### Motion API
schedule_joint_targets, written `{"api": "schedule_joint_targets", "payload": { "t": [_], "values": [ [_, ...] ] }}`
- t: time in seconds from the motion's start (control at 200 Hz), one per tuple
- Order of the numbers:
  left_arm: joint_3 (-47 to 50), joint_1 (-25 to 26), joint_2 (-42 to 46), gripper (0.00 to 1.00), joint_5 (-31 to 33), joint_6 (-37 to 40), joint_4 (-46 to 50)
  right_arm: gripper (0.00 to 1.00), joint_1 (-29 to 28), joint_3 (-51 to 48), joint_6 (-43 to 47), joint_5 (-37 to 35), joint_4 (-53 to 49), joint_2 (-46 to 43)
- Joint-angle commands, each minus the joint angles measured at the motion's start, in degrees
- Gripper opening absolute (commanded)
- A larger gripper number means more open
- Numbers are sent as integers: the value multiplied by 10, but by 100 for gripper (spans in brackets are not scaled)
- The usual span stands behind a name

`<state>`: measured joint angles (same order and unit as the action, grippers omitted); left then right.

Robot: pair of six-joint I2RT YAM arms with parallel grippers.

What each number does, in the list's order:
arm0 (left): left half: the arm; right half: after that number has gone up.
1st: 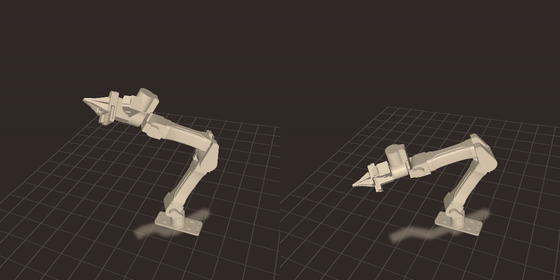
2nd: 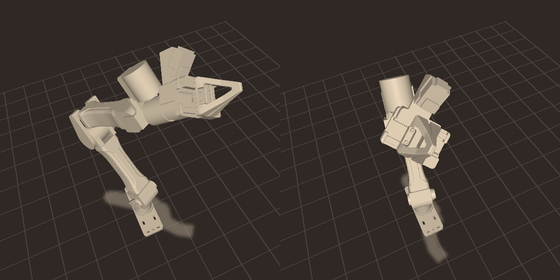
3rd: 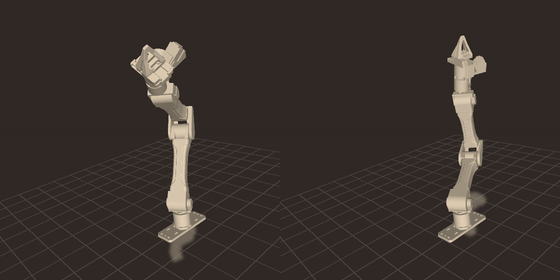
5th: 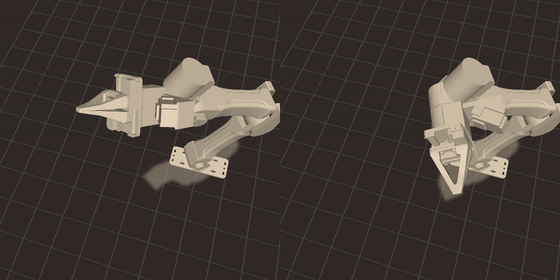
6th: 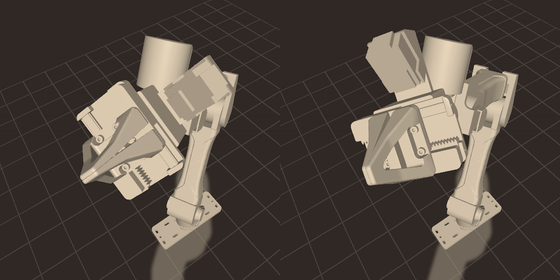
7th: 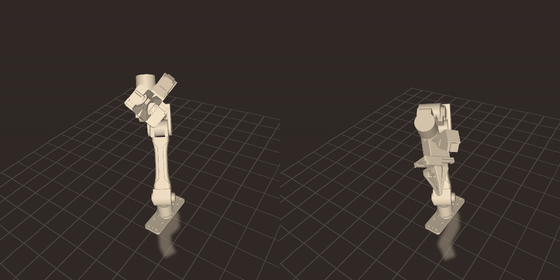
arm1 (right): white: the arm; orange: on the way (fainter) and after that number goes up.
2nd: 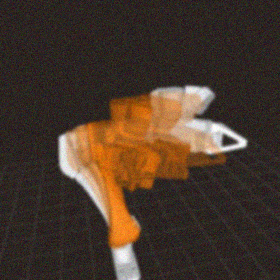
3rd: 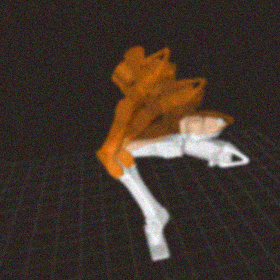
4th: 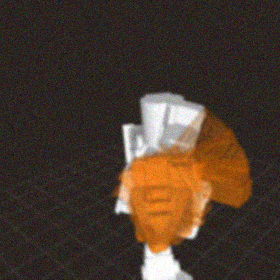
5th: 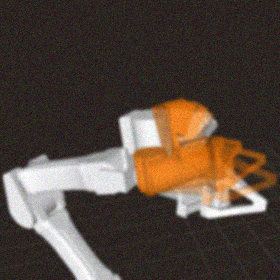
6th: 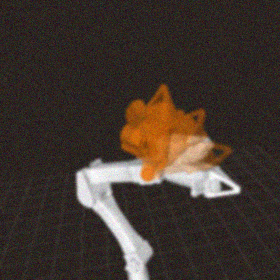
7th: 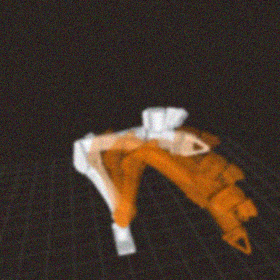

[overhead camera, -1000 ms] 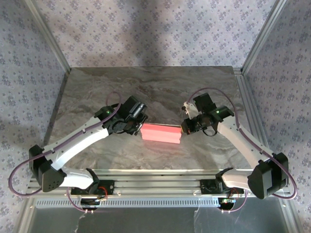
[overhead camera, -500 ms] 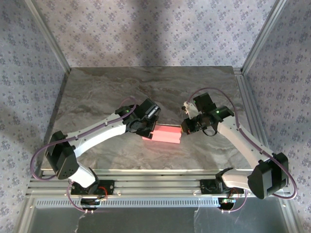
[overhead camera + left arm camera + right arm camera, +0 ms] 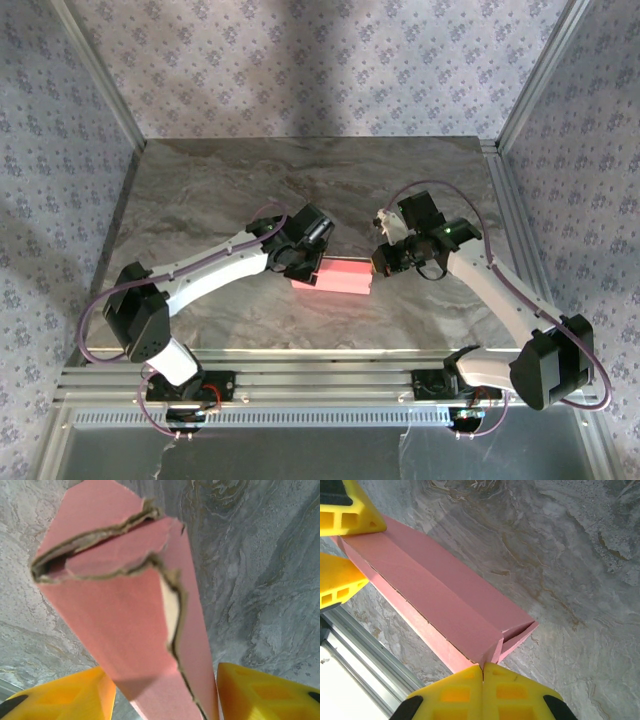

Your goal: Fold the paper box

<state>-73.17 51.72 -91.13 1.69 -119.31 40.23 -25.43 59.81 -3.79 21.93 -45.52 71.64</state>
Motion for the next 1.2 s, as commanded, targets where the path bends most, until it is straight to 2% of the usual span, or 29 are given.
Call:
{"api": "schedule_joint_targets", "payload": {
  "t": [0.0,0.415,0.645,1.199],
  "values": [
    [5,-5,-12,52,-6,-47,5,0,-3,4,4,13,-3,-6],
    [2,-4,-23,44,-8,-44,10,0,-1,30,-43,33,-17,2],
    [-1,-4,-27,44,-10,-40,11,0,1,47,-52,37,-27,15],
    [2,-4,-28,39,-4,-38,5,0,-5,-29,-56,21,26,-22]
  ]
}}
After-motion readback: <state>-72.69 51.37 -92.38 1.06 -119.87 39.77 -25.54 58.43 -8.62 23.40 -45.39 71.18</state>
